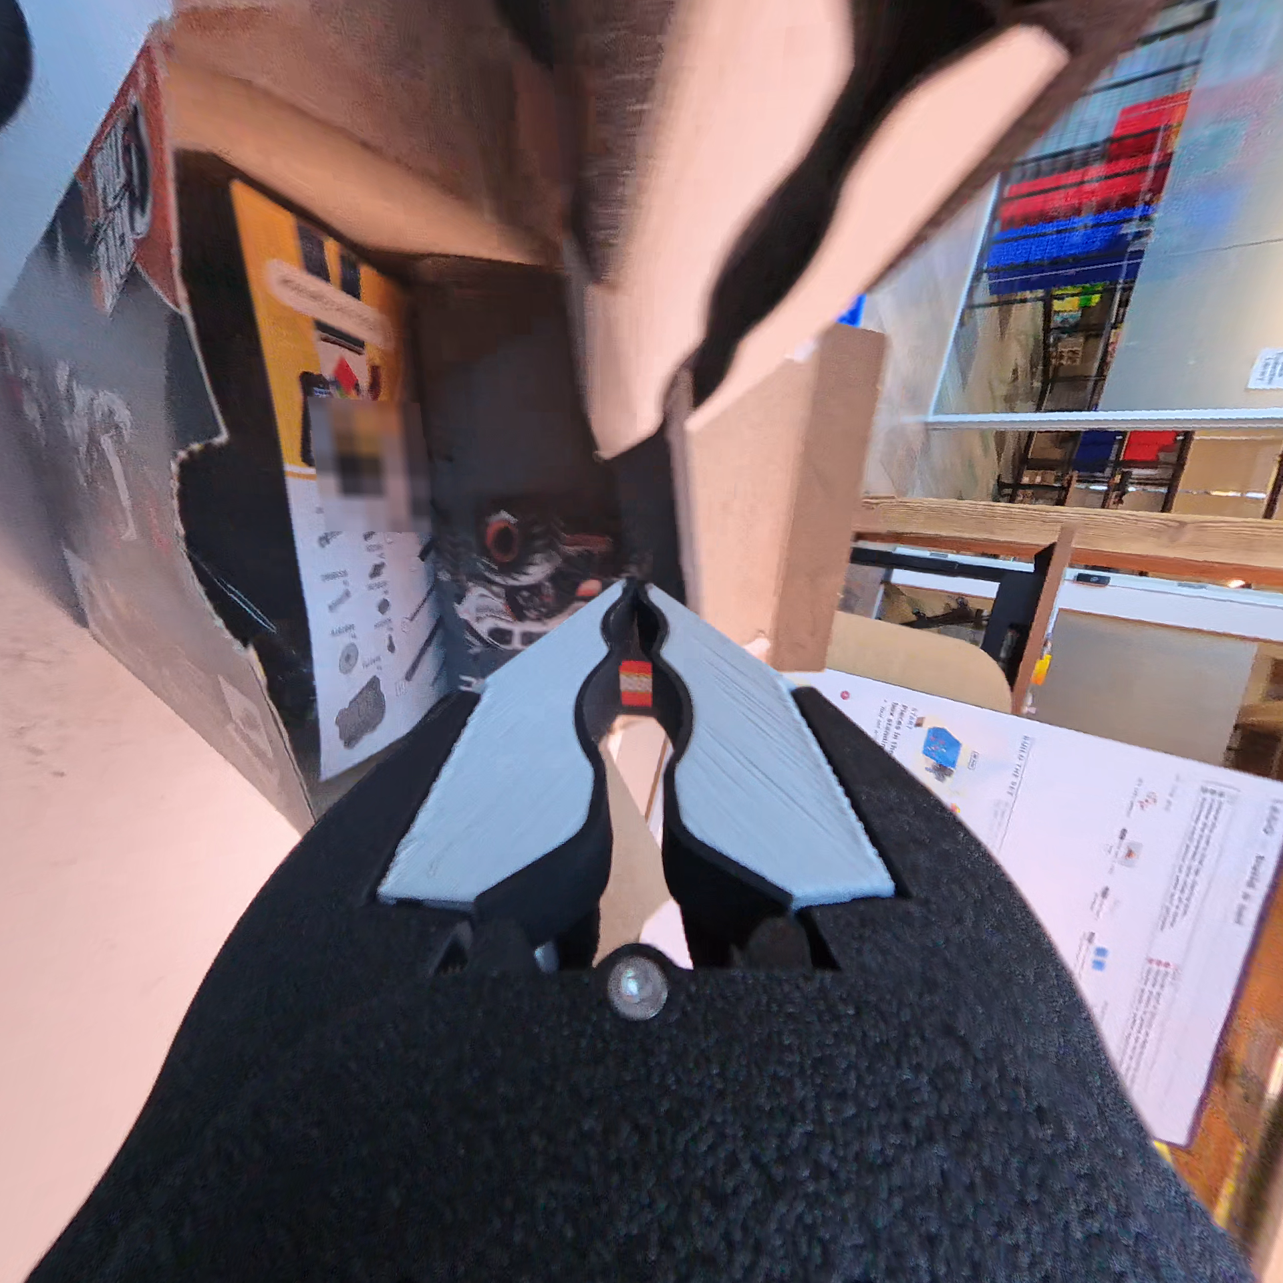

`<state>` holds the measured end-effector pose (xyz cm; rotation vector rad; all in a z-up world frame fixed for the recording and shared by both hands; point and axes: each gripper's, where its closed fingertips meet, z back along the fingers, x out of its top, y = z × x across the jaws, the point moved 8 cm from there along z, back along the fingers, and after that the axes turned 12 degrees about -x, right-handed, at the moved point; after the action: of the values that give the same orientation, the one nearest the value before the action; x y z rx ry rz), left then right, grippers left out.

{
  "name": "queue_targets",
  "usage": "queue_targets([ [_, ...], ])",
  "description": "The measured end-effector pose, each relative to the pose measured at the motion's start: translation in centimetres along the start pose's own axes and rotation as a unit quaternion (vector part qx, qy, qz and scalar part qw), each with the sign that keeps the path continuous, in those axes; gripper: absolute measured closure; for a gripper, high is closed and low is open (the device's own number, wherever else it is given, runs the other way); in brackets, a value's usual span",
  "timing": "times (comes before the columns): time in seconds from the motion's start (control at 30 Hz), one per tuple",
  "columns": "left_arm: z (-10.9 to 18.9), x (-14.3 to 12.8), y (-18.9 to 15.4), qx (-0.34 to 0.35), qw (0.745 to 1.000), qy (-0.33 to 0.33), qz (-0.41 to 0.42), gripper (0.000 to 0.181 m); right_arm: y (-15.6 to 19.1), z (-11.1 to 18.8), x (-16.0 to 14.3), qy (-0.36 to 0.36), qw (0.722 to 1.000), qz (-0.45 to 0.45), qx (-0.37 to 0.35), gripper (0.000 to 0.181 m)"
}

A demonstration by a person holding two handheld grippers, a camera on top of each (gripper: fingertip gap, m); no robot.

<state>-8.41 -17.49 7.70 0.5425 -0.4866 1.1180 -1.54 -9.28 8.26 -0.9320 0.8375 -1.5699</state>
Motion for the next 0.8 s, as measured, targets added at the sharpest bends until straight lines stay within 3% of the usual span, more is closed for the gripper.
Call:
queue_targets([
  [0.03, -0.1, 0.0, -0.1, 0.001, 1.000, 0.007, -0.006, 0.178, -0.6, 0.4, -0.1, -0.006, 1.000, -0.016, 0.004, 0.181],
  [0.13, -0.3, 0.1, -0.3, -0.015, 1.000, -0.003, -0.012, 0.178, -1.1, 0.7, -0.9, -0.003, 0.998, -0.040, 0.039, 0.152],
  [0.2, -0.3, 0.2, -1.2, -0.072, 0.997, -0.014, -0.029, 0.179, -0.4, 0.2, -1.4, -0.002, 0.997, -0.034, 0.066, 0.143],
  [0.23, -0.4, 0.2, -1.8, -0.106, 0.994, -0.013, -0.032, 0.177, 0.1, 0.2, -1.4, -0.009, 0.995, -0.039, 0.094, 0.145],
  [0.27, -0.4, 0.1, -1.8, -0.104, 0.994, -0.009, -0.032, 0.176, 0.6, 0.4, -1.3, -0.018, 0.992, -0.036, 0.119, 0.159],
  [0.37, 0.6, 0.3, -2.1, -0.140, 0.988, -0.052, -0.023, 0.153, 0.9, 2.2, -0.7, -0.062, 0.983, -0.023, 0.170, 0.163],
  [0.43, 1.6, 0.3, -2.4, -0.171, 0.982, -0.080, -0.021, 0.149, 0.7, 3.3, -0.4, -0.068, 0.974, -0.033, 0.213, 0.169],
  [0.5, 2.3, 0.2, -2.9, -0.191, 0.977, -0.087, -0.024, 0.145, 0.9, 3.8, -0.4, -0.051, 0.963, -0.035, 0.263, 0.155],
  [0.6, 2.8, 0.0, -3.7, -0.176, 0.980, -0.085, -0.042, 0.149, -0.4, 4.2, -0.2, -0.065, 0.957, -0.062, 0.275, 0.152],
  [0.7, 2.5, -0.3, -4.6, -0.171, 0.982, -0.069, -0.046, 0.156, -1.6, 4.5, 0.2, -0.090, 0.951, -0.093, 0.280, 0.170],
  [0.8, 1.6, -0.5, -5.7, -0.180, 0.981, -0.044, -0.056, 0.156, 0.2, 2.7, 0.0, -0.041, 0.960, -0.048, 0.272, 0.179],
])
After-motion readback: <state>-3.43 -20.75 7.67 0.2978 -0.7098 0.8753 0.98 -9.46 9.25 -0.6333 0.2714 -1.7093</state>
